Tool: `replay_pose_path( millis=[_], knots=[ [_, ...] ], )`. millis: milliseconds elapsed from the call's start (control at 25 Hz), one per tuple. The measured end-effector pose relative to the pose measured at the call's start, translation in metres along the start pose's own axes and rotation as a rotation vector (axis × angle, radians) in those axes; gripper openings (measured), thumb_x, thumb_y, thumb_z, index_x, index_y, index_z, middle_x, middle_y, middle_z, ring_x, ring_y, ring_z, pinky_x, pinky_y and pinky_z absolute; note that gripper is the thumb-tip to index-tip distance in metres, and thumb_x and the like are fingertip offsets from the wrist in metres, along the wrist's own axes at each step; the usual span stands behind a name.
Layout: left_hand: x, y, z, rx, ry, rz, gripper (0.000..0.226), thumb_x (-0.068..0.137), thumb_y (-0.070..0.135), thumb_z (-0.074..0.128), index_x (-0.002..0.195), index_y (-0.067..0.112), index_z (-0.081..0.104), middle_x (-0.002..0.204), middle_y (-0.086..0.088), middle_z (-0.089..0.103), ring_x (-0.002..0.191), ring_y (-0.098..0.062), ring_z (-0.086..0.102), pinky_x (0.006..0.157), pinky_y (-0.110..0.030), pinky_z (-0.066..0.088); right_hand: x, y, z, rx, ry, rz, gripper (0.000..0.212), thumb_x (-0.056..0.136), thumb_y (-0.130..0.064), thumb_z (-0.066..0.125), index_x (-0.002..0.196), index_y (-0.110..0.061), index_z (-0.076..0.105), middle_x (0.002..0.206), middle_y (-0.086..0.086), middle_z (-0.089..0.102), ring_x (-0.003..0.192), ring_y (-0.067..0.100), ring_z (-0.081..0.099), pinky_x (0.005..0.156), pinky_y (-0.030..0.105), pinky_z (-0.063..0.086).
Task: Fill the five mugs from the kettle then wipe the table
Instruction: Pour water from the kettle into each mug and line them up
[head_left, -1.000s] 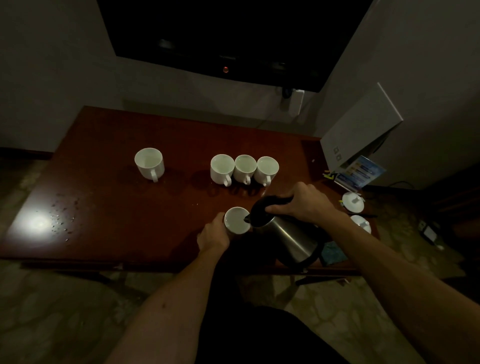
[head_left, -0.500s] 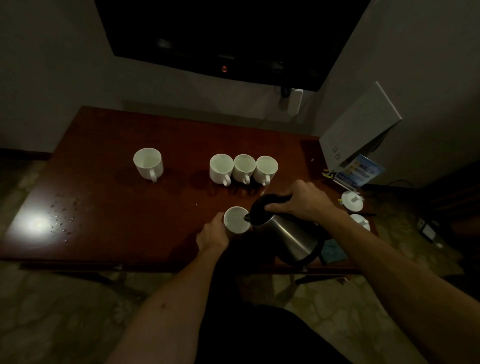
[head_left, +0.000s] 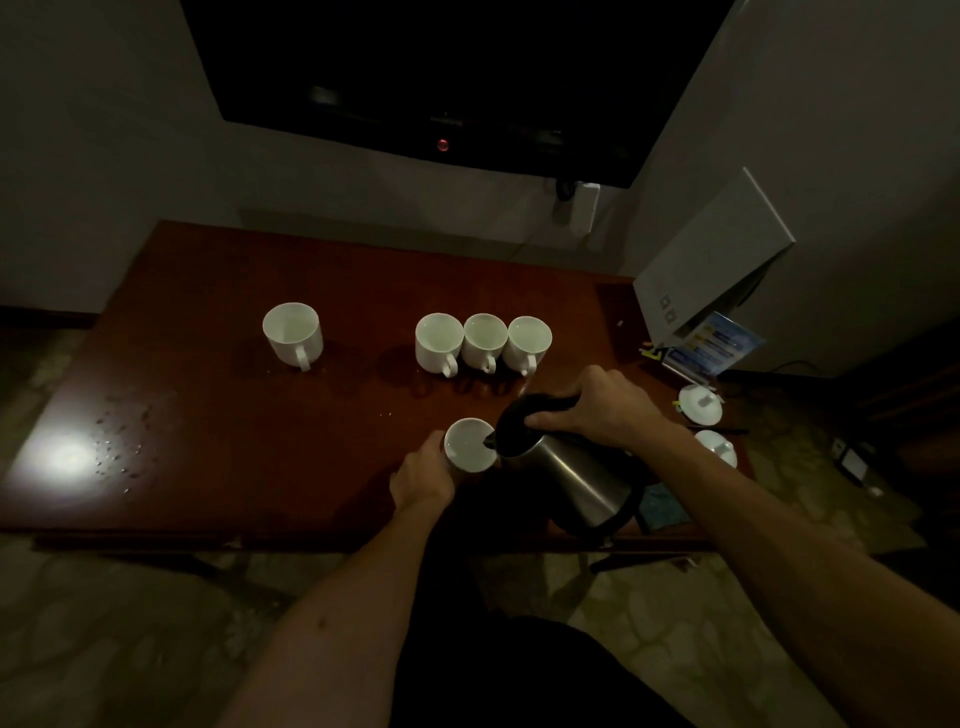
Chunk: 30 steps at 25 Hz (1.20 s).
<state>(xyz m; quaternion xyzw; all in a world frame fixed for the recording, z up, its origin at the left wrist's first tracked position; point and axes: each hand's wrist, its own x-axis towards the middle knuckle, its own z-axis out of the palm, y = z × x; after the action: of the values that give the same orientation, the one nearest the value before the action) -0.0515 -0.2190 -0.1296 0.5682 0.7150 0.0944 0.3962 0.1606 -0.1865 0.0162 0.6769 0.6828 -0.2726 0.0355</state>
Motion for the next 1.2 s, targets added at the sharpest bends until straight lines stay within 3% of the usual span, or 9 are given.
replay_pose_path(
  millis=[200,400,600,760,880,1080,1200],
  knots=[
    [-0.0002,0.0015,0.0002,0.003,-0.012,-0.003,0.05,0.094,0.025,0.062,0.14,0.028,0.043,0.132,-0.005,0.06,0.125,-0.028,0.055,0.099,-0.045,0.046,-0.0017,0.0012,-0.0011,-0.012,0.003,0.014,0.035,0.08,-0.064,0.075,0.083,-0.029,0.071,0.077,-0.004,0.071,0.069,0.01,0.066,0.058,0.025,0.048],
    [-0.001,0.002,-0.0008,0.006,-0.009,-0.016,0.045,0.093,0.025,0.063,0.135,0.03,0.046,0.129,-0.004,0.062,0.122,-0.028,0.057,0.099,-0.047,0.047,-0.0041,0.0013,-0.0015,-0.012,0.011,0.022,0.039,0.08,-0.064,0.076,0.087,-0.025,0.074,0.074,-0.006,0.069,0.065,0.007,0.063,0.054,0.022,0.043],
    [-0.0016,0.0021,-0.0008,0.018,-0.014,-0.017,0.049,0.094,0.024,0.061,0.14,0.029,0.043,0.133,-0.006,0.059,0.125,-0.029,0.054,0.1,-0.046,0.046,-0.0039,-0.0012,-0.0027,-0.016,-0.001,0.013,0.045,0.08,-0.065,0.074,0.098,-0.025,0.078,0.08,-0.004,0.072,0.073,0.012,0.068,0.069,0.035,0.059],
    [-0.0023,0.0031,-0.0012,0.027,0.004,-0.013,0.048,0.097,0.021,0.056,0.143,0.027,0.042,0.137,-0.006,0.057,0.128,-0.029,0.052,0.102,-0.045,0.044,-0.0036,-0.0018,-0.0027,-0.038,0.019,0.012,0.039,0.079,-0.066,0.075,0.087,-0.028,0.077,0.074,-0.006,0.07,0.069,0.01,0.065,0.058,0.027,0.048],
    [-0.002,0.0033,-0.0017,0.029,0.007,-0.008,0.049,0.097,0.02,0.057,0.143,0.026,0.042,0.136,-0.007,0.057,0.128,-0.029,0.053,0.101,-0.044,0.044,-0.002,-0.0027,-0.002,-0.04,0.009,0.017,0.042,0.08,-0.065,0.075,0.096,-0.026,0.079,0.076,-0.006,0.071,0.069,0.008,0.065,0.056,0.024,0.044],
    [-0.0012,0.0004,0.0,0.008,-0.003,-0.014,0.047,0.094,0.025,0.062,0.138,0.029,0.046,0.132,-0.004,0.061,0.124,-0.027,0.056,0.1,-0.047,0.046,0.0003,0.0,0.001,-0.016,0.005,0.014,0.047,0.078,-0.068,0.075,0.097,-0.025,0.08,0.078,-0.005,0.074,0.072,0.012,0.069,0.066,0.035,0.06],
    [-0.002,0.0018,-0.0009,0.01,-0.004,-0.009,0.046,0.093,0.026,0.062,0.137,0.029,0.046,0.129,-0.005,0.062,0.122,-0.027,0.057,0.098,-0.045,0.047,0.0,-0.0003,0.0009,-0.018,-0.009,0.014,0.039,0.079,-0.065,0.075,0.089,-0.028,0.076,0.079,-0.004,0.073,0.073,0.013,0.069,0.069,0.036,0.061]
  ],
)
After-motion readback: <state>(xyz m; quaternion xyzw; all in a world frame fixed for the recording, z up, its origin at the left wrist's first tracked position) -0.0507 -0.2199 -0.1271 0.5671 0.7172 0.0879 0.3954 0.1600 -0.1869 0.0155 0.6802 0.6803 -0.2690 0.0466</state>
